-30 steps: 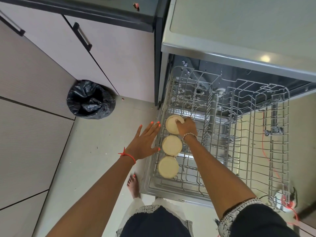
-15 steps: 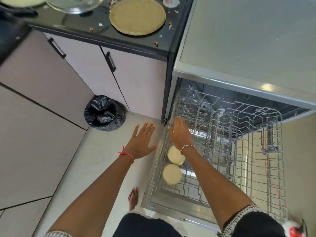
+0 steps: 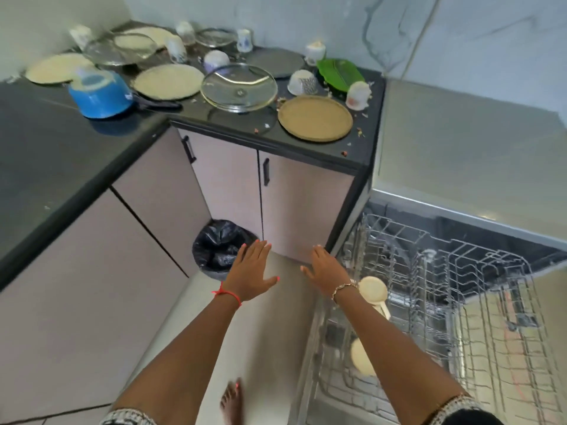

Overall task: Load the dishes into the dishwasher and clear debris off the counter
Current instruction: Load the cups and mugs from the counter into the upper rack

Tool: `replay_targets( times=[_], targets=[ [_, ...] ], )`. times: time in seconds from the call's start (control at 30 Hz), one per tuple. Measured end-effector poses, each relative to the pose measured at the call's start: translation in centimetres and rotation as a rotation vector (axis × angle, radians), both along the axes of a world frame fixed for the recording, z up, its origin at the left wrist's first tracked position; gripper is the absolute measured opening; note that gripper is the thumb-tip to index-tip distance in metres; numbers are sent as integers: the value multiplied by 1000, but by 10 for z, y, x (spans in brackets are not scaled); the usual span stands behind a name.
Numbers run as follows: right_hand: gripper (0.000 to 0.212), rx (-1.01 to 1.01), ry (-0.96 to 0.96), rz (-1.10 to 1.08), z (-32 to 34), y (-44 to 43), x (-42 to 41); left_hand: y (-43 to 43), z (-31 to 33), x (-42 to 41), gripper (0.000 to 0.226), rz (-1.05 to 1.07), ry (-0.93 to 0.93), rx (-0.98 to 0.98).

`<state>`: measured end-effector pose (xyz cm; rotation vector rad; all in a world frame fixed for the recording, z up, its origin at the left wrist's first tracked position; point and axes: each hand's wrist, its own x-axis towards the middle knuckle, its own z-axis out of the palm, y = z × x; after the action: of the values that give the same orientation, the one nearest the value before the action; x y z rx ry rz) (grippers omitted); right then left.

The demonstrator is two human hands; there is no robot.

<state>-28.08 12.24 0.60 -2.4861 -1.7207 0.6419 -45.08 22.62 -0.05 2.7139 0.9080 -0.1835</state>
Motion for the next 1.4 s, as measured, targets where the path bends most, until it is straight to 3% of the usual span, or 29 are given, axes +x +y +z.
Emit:
replay_targets(
  times=[0.2, 0.53, 0.97, 1.27, 1.4],
  targets=[
    [44, 55, -49, -18, 15, 41, -31, 56, 21, -37, 82, -54, -24, 49],
    [40, 249, -117, -29, 63, 103, -11, 123, 60, -12, 77, -80, -124, 120],
    [26, 497, -187, -60, 89, 200, 123, 226, 76, 125, 74, -130, -237, 86],
    [14, 572, -263, -72, 112, 255, 236, 282, 85, 229, 73, -105, -302, 21],
    [19, 556, -290, -100, 117, 268, 272, 302, 89, 261, 75, -104, -281, -2]
  ],
)
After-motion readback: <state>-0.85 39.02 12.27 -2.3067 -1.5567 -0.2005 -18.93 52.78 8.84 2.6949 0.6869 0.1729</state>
